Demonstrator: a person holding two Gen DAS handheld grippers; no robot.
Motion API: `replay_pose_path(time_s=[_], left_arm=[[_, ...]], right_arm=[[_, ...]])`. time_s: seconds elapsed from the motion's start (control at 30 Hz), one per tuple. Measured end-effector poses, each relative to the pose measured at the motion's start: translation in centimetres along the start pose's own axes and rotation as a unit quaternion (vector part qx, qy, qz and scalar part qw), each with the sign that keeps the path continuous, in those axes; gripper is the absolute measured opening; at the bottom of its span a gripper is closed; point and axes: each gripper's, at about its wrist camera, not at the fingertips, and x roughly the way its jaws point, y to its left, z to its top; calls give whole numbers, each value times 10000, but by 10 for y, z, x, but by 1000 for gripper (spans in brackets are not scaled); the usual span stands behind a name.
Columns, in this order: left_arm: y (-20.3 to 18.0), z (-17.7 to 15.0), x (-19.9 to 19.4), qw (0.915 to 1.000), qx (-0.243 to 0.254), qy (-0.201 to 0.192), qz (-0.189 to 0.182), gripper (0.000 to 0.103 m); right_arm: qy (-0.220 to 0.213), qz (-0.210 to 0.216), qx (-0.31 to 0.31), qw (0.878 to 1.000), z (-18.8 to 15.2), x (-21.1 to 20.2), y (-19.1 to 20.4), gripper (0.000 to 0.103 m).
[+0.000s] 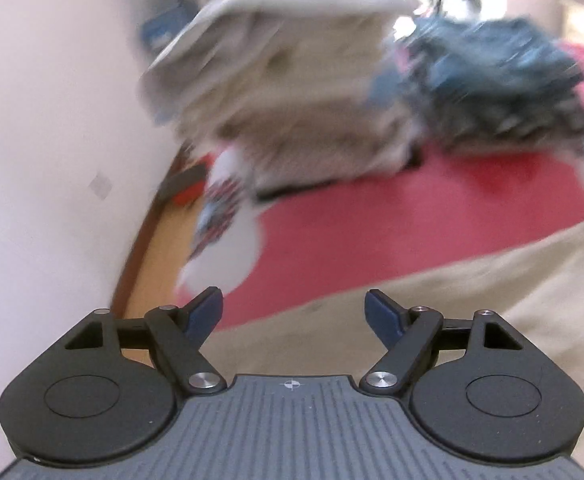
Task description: Fold clothes
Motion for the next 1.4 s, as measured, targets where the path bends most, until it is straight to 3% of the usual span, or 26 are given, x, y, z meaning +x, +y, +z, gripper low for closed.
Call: replay_pose_path(time_s=[0.1,0.2,0.4,0.47,0.57,0.63,0.7,0.83,0.9,1.0,1.13,1.33,1.4], left_arm=[[-49,10,-9,9983,225,-105,-525,79],[-106,12,-6,9946,463,11,-928,79],[-177,1,21,9907,663,386,-1125,75],[-183,-3,26,9902,696,501,-1098,75],[-185,-10,32,9898,643,611,-1112,76],[-181,-12,36,9895,541,635,-1183,77],[-179,-12,37,9891,494,643,-1226,79],[-178,-13,42,9888,448,611,-1282,80],[-178,-14,42,9889,440,581,-1298,81],[-175,-15,42,9886,409,553,-1338,81],[-174,-15,42,9886,401,547,-1348,81],[-172,-16,43,9883,399,547,-1365,81],[-173,-15,43,9882,438,547,-1362,81]], right_arm=[[1055,-709,573,9902,15,39,-33,41],[1669,-807,1272,9744,11,74,-53,40],[1849,-1300,2613,9384,-18,117,-88,45],[1776,-1381,2862,9314,-24,129,-100,46],[1480,-1117,3236,9279,-32,132,-111,55],[1367,-1019,3156,9335,-34,131,-111,54],[1273,-931,2819,9464,-34,128,-104,33],[1212,-719,2473,9586,-33,125,-100,22],[1171,-720,2293,9636,-28,124,-98,9],[824,-1342,1384,9778,-13,108,-73,8],[662,-2342,480,9687,-3,99,-67,8],[963,-2920,-439,9505,-20,146,-68,7],[1100,-3096,-639,9423,-24,154,-68,13]])
